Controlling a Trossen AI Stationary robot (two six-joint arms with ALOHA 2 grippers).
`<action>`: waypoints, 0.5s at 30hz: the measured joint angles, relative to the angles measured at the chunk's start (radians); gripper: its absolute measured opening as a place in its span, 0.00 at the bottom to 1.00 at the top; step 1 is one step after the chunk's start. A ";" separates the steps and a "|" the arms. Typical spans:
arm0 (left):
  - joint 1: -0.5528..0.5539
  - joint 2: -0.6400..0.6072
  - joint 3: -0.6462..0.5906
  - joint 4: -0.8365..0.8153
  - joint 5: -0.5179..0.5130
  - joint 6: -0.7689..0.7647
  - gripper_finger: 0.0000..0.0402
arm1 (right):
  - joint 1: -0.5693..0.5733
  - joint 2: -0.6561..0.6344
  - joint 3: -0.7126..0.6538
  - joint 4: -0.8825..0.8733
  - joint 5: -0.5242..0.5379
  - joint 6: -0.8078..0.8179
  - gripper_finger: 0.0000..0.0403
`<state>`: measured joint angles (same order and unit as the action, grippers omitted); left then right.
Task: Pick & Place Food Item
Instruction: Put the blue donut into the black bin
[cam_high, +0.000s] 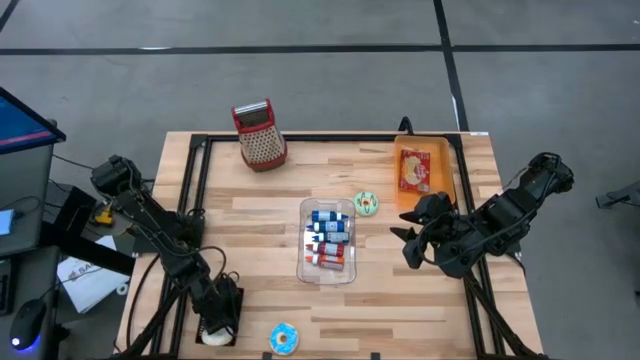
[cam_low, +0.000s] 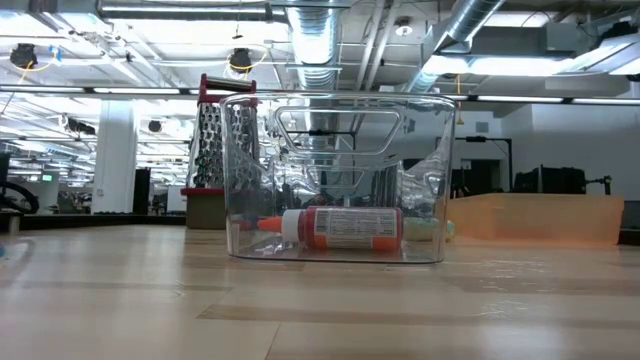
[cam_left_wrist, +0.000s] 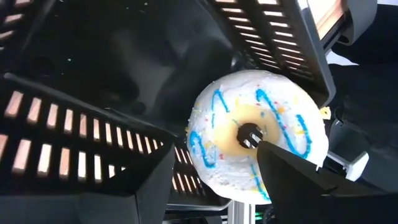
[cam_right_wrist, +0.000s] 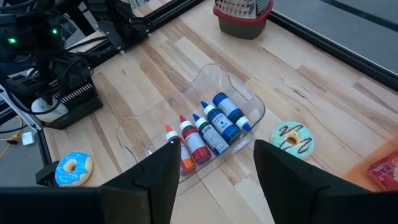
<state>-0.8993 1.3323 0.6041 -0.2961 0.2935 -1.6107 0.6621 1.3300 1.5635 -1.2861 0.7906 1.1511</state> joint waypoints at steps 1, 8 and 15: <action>0.000 0.000 0.000 -0.002 0.000 -0.002 0.56 | 0.000 0.000 0.000 -0.001 0.000 0.000 0.49; 0.004 -0.004 0.000 -0.016 -0.051 -0.013 0.56 | 0.000 0.000 0.000 -0.001 0.000 0.000 0.49; 0.004 -0.008 0.000 -0.020 -0.095 -0.021 0.57 | 0.000 0.000 0.000 -0.001 0.000 0.000 0.49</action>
<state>-0.8955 1.3240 0.6041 -0.3163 0.1989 -1.6320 0.6621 1.3300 1.5635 -1.2869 0.7906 1.1507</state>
